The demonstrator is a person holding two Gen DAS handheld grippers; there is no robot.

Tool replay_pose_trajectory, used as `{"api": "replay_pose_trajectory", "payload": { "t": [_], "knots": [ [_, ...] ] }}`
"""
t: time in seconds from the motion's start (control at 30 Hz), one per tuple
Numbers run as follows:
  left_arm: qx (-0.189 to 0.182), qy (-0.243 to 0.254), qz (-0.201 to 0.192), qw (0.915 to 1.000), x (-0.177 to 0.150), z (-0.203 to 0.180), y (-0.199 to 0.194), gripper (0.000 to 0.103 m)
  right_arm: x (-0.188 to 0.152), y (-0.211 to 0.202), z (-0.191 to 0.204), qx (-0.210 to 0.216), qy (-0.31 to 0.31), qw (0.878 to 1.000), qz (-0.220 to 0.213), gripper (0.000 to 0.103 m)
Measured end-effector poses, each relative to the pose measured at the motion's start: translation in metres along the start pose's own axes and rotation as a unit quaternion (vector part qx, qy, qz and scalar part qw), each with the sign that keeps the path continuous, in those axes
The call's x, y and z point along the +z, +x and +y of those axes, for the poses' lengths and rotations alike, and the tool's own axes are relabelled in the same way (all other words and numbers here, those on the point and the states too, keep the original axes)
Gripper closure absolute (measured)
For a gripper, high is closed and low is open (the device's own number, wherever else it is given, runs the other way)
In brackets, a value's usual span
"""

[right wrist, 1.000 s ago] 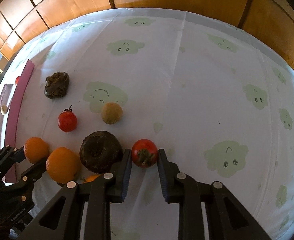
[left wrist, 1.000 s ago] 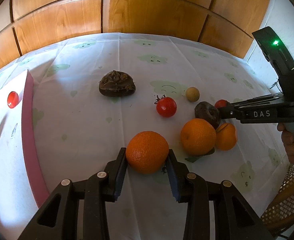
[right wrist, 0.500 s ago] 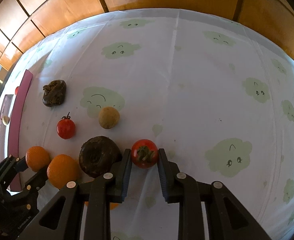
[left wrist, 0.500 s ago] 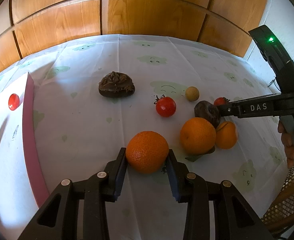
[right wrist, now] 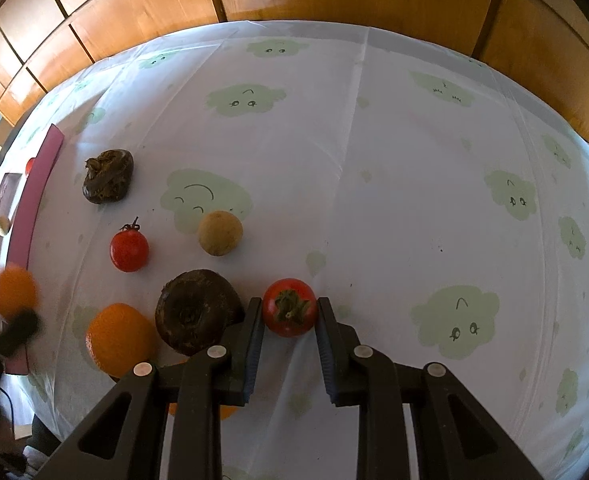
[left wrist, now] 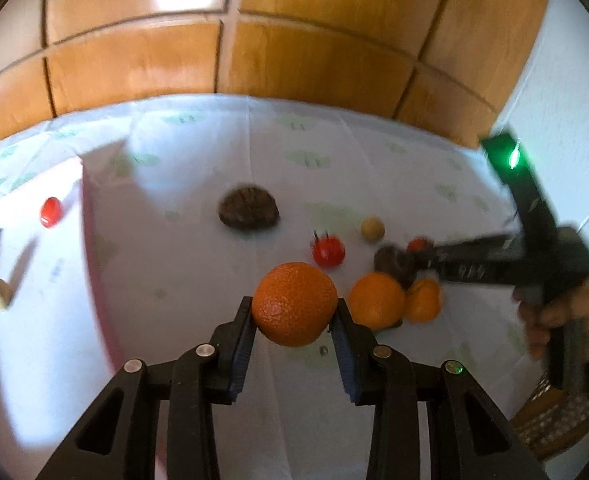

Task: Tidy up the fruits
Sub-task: 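Lift the orange with the left gripper and carry it over the tray, then open the left gripper to drop the orange into the tray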

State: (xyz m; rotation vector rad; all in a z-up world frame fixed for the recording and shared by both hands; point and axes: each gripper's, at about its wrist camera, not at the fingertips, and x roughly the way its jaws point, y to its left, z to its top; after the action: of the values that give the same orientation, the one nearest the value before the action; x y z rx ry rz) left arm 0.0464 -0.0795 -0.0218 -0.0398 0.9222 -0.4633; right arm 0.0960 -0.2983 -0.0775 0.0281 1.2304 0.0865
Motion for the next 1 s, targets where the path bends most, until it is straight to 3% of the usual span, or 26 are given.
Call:
{"api": "replay_pose_trajectory", "payload": {
  "t": [0.1, 0.2, 0.5, 1.0],
  "knots": [
    [0.011, -0.023, -0.028, 0.9993, 0.011, 0.017, -0.025, 0.066, 0.0, -0.001, 0.003, -0.002, -0.003, 1.0, 0.0, 0.077],
    [0.055, -0.041, -0.047, 0.9965, 0.018, 0.038, -0.043, 0.065, 0.001, 0.0, 0.005, -0.005, -0.007, 1.0, 0.0, 0.077],
    [0.14, -0.104, -0.057, 0.983, 0.004, 0.097, -0.066, 0.065, -0.001, -0.001, 0.011, -0.009, -0.012, 1.0, -0.004, 0.077],
    [0.155, -0.129, -0.03, 0.979, -0.013, 0.12, -0.056, 0.065, -0.004, 0.0, 0.014, -0.014, -0.019, 1.0, -0.007, 0.077]
  ]
}}
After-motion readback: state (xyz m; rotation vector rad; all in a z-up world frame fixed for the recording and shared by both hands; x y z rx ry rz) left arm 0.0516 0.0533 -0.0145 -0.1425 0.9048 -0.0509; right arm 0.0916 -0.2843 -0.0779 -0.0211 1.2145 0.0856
